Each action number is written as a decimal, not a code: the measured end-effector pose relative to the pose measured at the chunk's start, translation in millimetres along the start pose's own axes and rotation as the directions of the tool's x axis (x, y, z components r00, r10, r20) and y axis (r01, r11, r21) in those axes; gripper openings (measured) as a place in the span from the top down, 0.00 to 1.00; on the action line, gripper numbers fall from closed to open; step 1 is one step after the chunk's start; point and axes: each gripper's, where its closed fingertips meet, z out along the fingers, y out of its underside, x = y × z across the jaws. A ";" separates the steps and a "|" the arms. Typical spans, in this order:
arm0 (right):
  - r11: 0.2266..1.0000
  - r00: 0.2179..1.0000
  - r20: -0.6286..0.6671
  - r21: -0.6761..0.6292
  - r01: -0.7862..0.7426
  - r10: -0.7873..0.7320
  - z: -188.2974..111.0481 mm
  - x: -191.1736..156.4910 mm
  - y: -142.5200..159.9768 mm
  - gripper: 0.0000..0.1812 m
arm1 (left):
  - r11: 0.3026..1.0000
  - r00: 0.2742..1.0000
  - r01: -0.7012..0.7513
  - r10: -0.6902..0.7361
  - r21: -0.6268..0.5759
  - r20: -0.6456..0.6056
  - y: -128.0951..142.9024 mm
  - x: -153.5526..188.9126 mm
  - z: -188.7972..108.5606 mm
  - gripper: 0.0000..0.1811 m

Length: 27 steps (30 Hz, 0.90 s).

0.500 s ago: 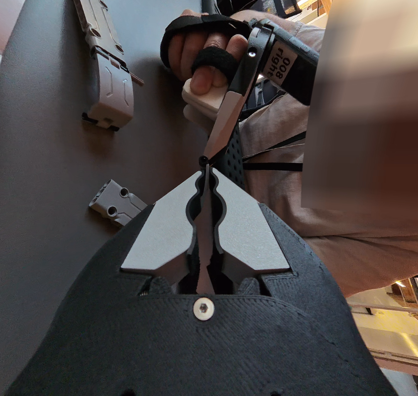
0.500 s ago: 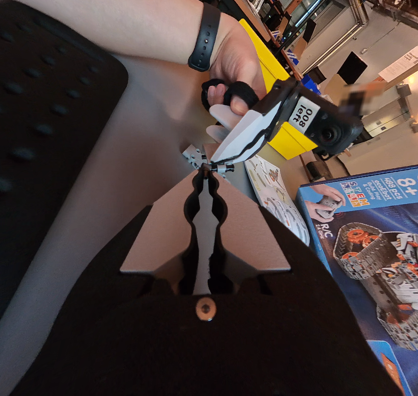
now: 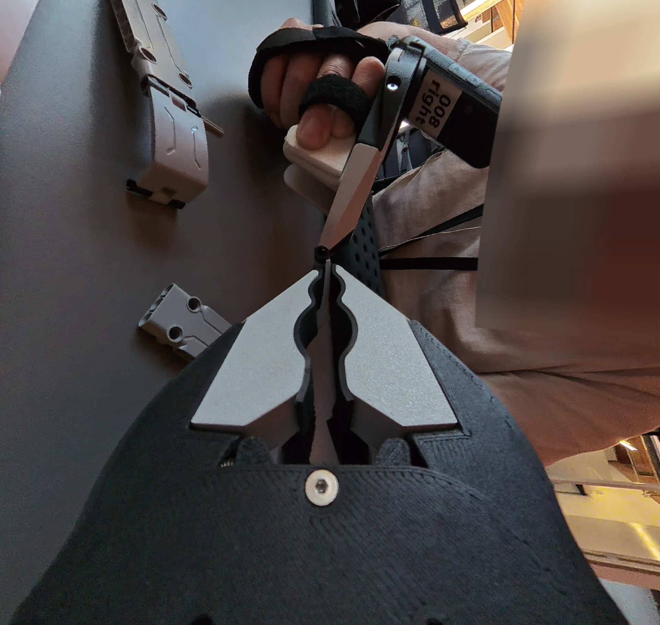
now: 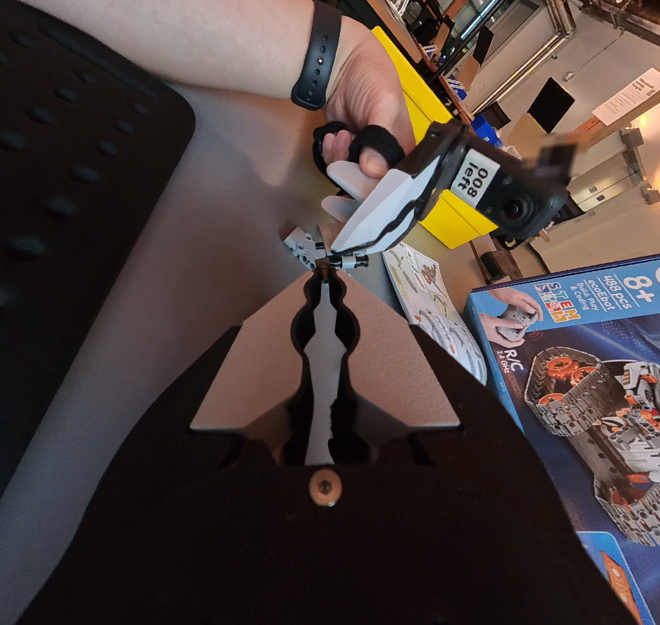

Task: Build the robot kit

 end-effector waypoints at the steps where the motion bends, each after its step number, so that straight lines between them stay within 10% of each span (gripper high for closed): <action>1: 1.000 1.000 -0.004 -0.002 -0.011 0.011 -0.1 1.6 0.8 0.99 | 1.000 1.000 -0.014 0.014 0.003 0.011 -1.2 -0.4 -0.5 1.00; 27: 0.997 0.997 -0.025 -0.022 -0.075 0.075 0.6 11.0 8.2 0.99 | 0.993 0.985 -0.117 0.115 0.005 0.129 -9.5 -12.5 0.1 0.96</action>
